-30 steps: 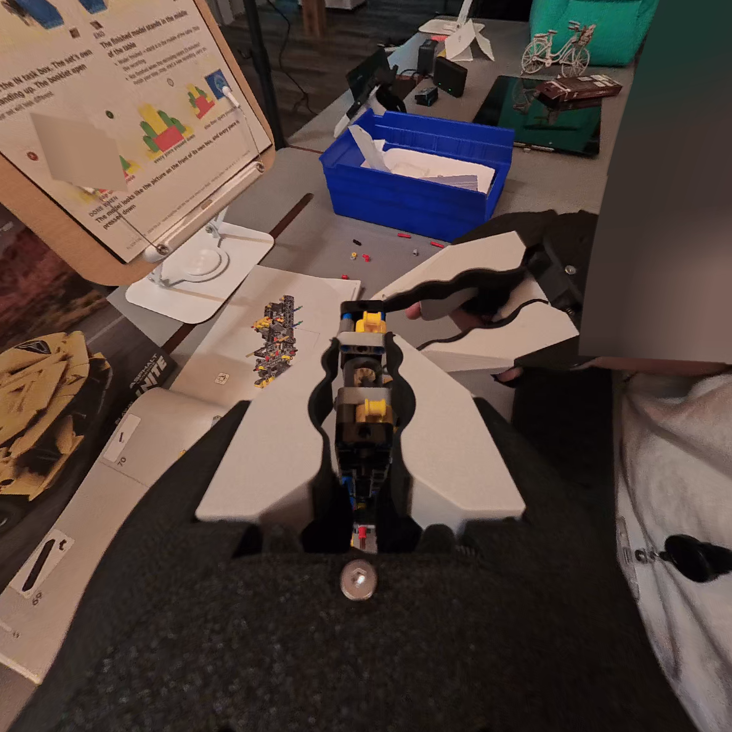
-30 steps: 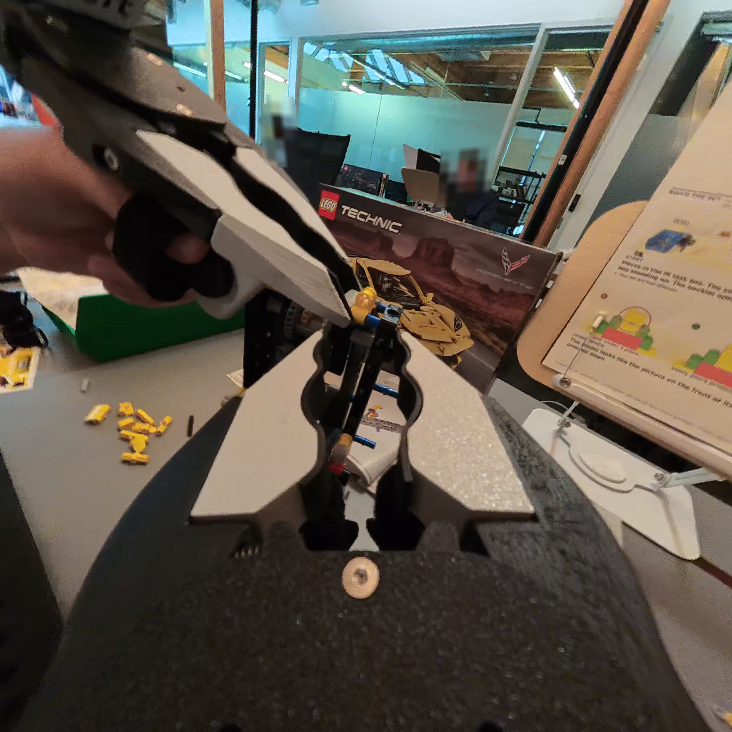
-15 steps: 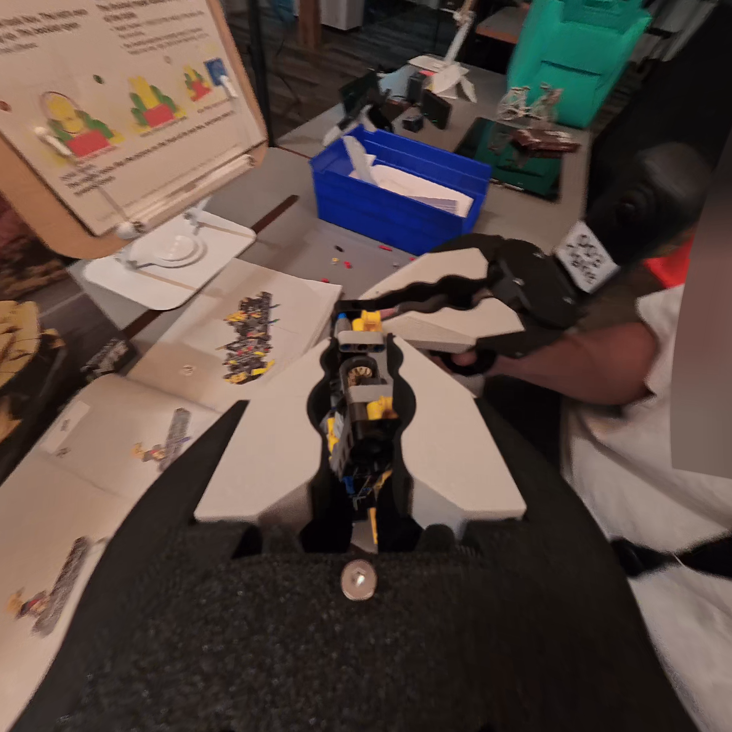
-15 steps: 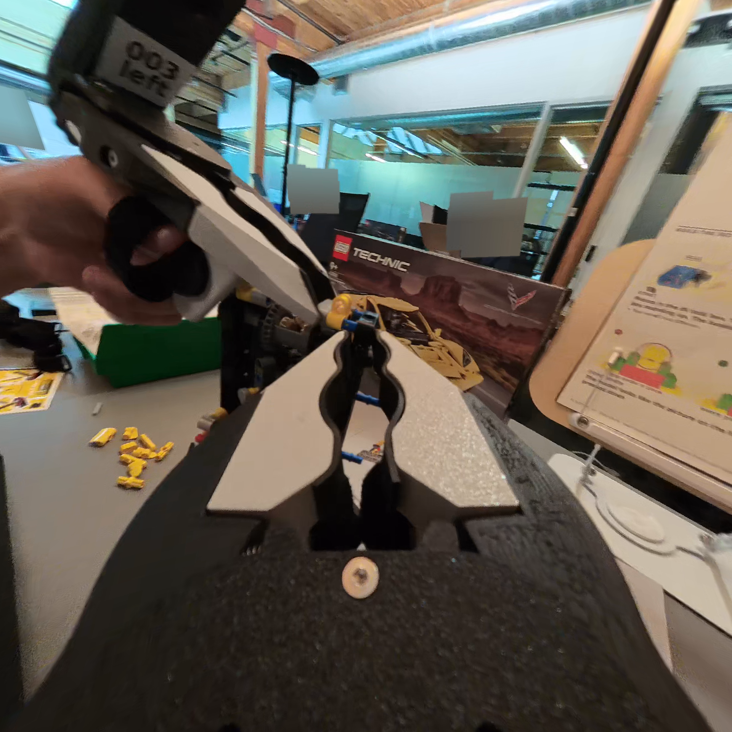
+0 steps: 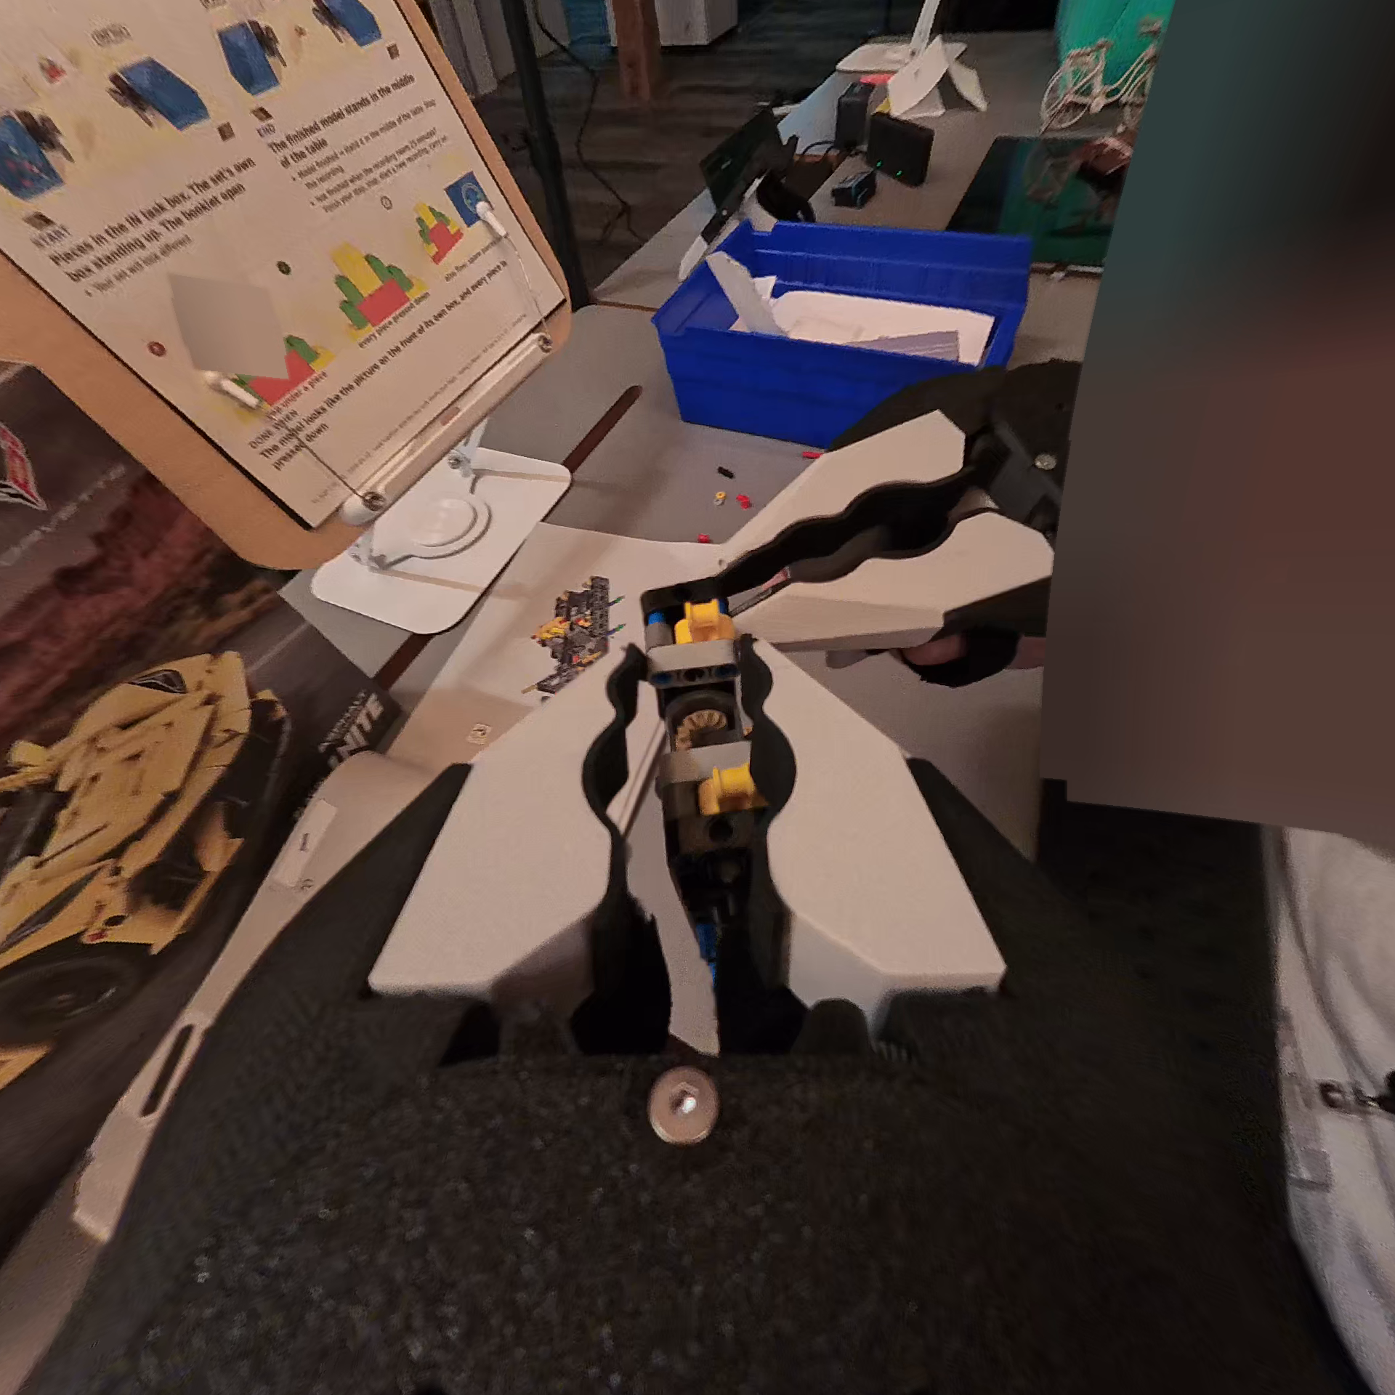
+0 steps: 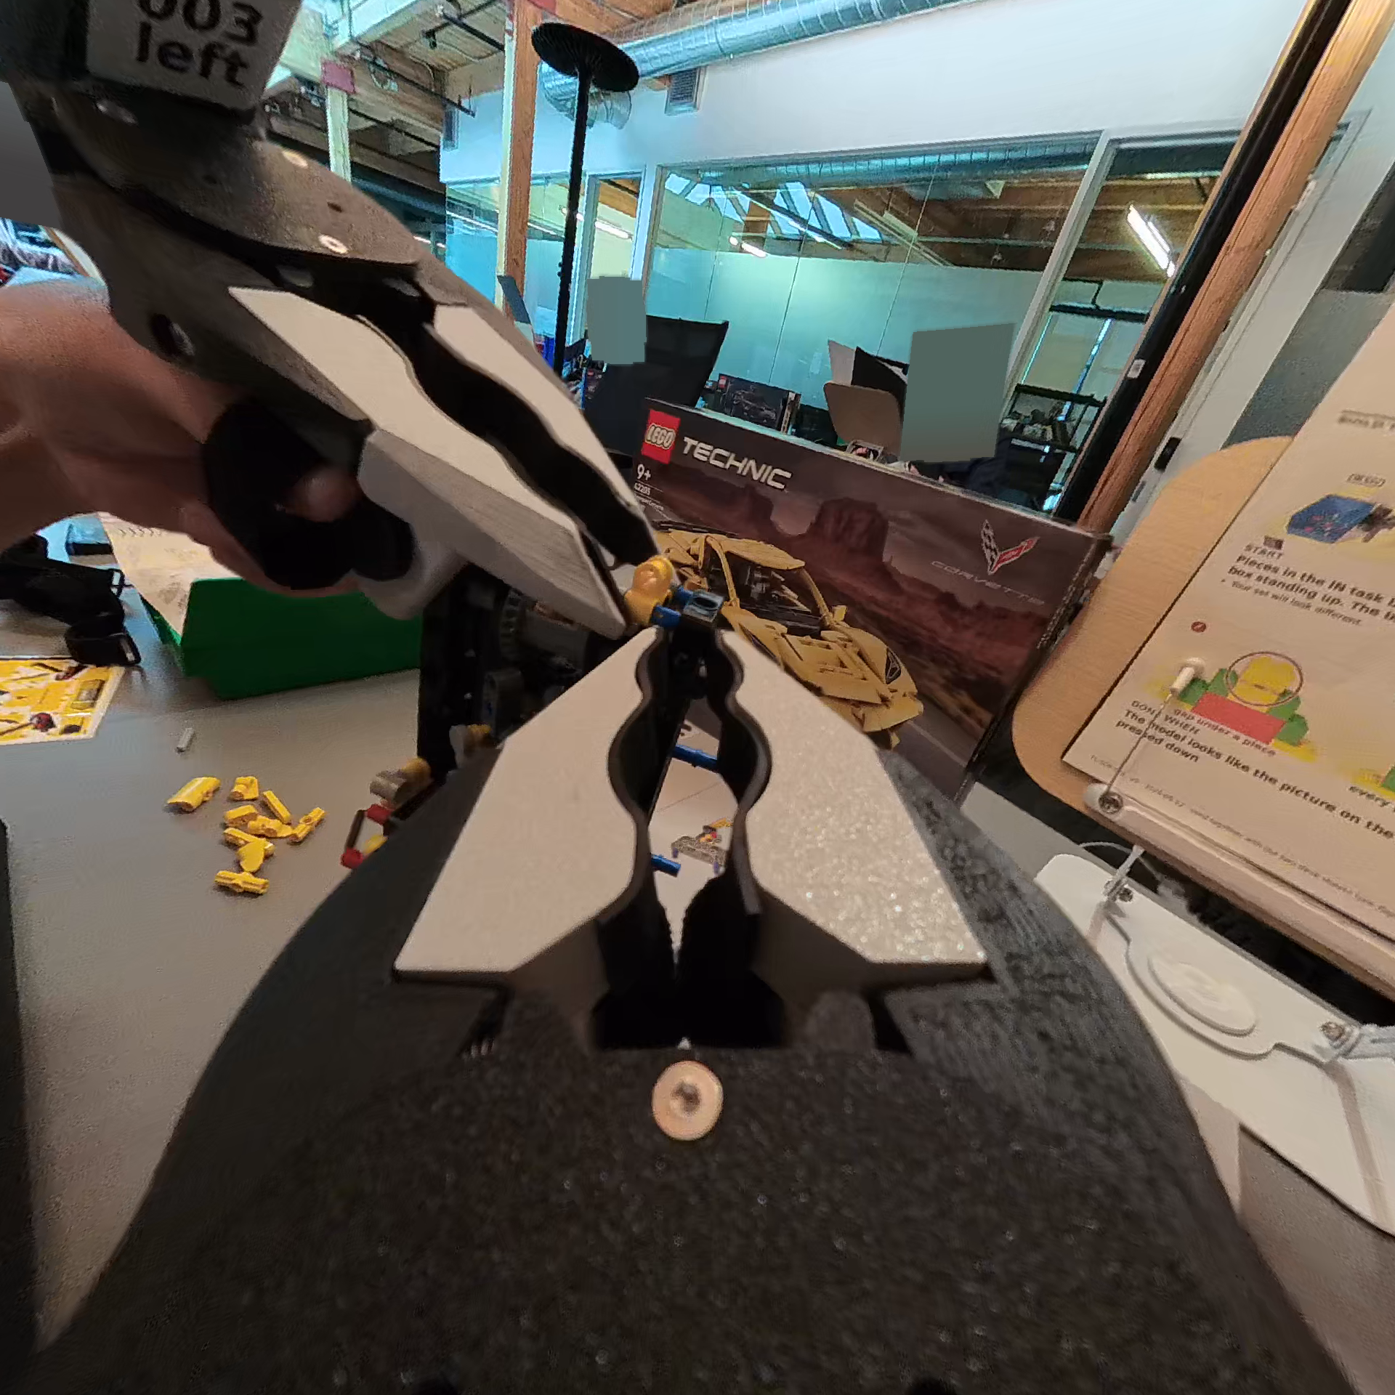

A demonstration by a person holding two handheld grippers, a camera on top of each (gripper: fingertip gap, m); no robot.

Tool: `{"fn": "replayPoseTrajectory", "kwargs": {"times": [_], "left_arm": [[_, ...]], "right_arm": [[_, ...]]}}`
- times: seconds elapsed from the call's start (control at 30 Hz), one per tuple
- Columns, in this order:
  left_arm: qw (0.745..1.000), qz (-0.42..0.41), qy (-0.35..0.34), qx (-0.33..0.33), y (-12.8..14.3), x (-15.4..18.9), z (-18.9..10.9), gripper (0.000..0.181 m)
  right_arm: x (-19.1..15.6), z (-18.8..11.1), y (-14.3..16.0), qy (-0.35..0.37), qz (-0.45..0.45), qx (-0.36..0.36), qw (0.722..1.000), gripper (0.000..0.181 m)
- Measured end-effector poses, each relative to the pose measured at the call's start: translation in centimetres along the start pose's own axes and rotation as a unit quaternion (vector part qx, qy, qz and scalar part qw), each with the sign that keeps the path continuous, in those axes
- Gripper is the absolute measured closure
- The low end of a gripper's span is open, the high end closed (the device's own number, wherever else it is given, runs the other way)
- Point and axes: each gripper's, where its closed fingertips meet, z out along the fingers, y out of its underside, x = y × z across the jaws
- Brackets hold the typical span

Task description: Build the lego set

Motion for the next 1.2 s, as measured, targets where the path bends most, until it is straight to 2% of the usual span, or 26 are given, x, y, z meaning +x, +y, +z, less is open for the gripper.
{"fn": "replayPoseTrajectory", "kwargs": {"times": [0.2,0.4,0.53,0.73,0.97,1.13,1.2], "left_arm": [[0.999,-0.013,-0.046,0.0,0.2,-0.53,0.19,0.157],[0.998,-0.023,-0.05,-0.001,0.29,-0.44,-0.09,0.158],[0.998,-0.043,-0.041,-0.001,0.3,-0.33,-0.14,0.157],[0.997,-0.077,-0.026,0.013,0.19,-0.23,0.0,0.157],[0.988,-0.15,0.015,0.017,0.06,-0.18,0.03,0.157],[0.99,-0.142,0.0,0.015,0.08,-0.21,0.23,0.157],[0.993,-0.114,-0.015,0.009,0.16,-0.15,0.2,0.157]], "right_arm": [[0.24,0.22,0.12,0.035,0.006,-0.002,0.999,0.174],[0.0,0.16,-0.03,0.066,-0.022,0.0,0.998,0.174],[-0.13,0.04,-0.11,0.075,-0.058,0.006,0.995,0.173],[-0.06,-0.15,-0.08,0.085,-0.058,0.017,0.995,0.173],[-0.01,-0.23,-0.1,0.103,-0.078,0.02,0.991,0.173],[0.19,-0.22,0.0,0.11,-0.07,0.018,0.991,0.173],[0.09,-0.22,0.0,0.096,-0.035,0.018,0.995,0.173]]}}
